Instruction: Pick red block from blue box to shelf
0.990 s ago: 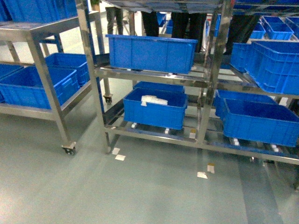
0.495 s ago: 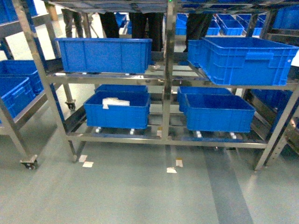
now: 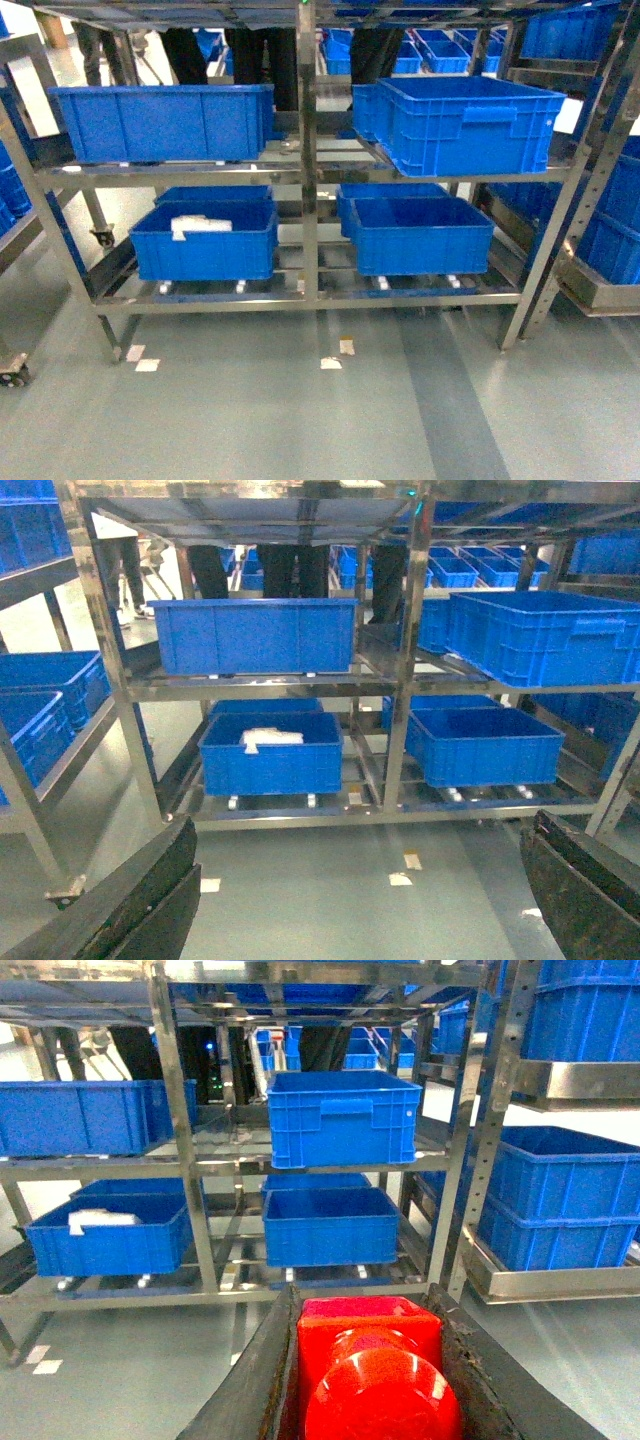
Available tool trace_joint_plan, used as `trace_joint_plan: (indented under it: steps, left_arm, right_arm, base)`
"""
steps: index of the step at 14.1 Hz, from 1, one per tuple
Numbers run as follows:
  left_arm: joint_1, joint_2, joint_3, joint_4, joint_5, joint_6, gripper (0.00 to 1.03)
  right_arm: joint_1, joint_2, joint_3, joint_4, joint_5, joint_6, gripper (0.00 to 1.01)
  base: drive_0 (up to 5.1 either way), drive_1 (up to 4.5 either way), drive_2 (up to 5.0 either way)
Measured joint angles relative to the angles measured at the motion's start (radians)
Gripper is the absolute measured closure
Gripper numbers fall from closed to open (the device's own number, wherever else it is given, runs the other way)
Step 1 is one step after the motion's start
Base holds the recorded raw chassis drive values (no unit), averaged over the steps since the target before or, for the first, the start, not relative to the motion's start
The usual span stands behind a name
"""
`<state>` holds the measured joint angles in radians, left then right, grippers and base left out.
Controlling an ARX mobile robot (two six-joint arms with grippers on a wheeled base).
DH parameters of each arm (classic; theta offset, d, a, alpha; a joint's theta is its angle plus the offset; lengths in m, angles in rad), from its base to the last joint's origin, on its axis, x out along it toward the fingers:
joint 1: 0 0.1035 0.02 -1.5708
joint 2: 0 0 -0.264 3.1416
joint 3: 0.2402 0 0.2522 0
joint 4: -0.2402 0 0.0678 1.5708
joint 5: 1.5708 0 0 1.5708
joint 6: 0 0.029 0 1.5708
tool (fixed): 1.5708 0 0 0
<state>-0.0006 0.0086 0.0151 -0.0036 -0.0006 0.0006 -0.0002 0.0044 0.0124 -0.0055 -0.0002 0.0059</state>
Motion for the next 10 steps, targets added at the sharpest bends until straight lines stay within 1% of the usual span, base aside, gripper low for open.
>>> trace_joint_plan:
  steps: [5,7,10]
  left_arm:
    - [0.0,0.0,0.0,0.0,0.0,0.0,0.05]
    - [0.0,0.0,0.0,0.001,0.0,0.0,0.05]
    - [0.0,0.0,0.0,0.0,0.0,0.0,0.05]
  right_arm:
    - [0.0,0.0,0.0,-0.001,0.0,0.0,0.73]
    - [0.0,0.0,0.0,0.002,0.0,0.0,0.73]
    - [0.0,0.0,0.0,0.0,0.0,0.0,0.73]
  base:
    - [3.4,1.32,-4.9]
    - [2.7,2.35,-5.0]
    - [0.3,4.08,-3.5]
